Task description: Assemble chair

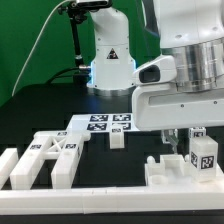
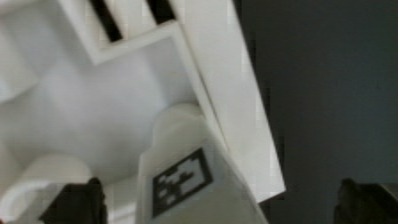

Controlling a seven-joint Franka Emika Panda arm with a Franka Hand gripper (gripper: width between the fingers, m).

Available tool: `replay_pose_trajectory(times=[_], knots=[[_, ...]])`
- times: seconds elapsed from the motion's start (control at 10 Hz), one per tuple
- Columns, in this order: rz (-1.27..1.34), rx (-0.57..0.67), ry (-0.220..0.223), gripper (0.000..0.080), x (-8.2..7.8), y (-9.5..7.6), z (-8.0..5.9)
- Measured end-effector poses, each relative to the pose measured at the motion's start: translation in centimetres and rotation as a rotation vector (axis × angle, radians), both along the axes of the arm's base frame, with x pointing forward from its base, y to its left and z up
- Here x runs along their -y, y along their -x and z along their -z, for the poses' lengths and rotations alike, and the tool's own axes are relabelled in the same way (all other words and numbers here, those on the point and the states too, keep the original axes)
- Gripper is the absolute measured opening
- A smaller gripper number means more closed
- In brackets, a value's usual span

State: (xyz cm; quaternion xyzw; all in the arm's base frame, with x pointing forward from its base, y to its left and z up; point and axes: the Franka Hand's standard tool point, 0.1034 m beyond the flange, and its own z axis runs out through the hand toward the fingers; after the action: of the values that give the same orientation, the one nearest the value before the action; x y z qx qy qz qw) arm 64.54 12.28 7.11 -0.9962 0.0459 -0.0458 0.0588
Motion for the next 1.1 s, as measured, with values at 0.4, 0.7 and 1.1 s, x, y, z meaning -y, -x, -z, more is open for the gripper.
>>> replay_pose_trajectory(times=[0.4, 0.7, 1.1], knots=[[-0.033, 0.003, 0.007, 0.0387, -0.02, 0.01, 0.13], [0.222, -0.024, -0.023, 0.0292, 0.04, -0.01, 0.14], [1.008, -0.088, -0.144, 0.0292, 0.03, -0.06, 0.36]])
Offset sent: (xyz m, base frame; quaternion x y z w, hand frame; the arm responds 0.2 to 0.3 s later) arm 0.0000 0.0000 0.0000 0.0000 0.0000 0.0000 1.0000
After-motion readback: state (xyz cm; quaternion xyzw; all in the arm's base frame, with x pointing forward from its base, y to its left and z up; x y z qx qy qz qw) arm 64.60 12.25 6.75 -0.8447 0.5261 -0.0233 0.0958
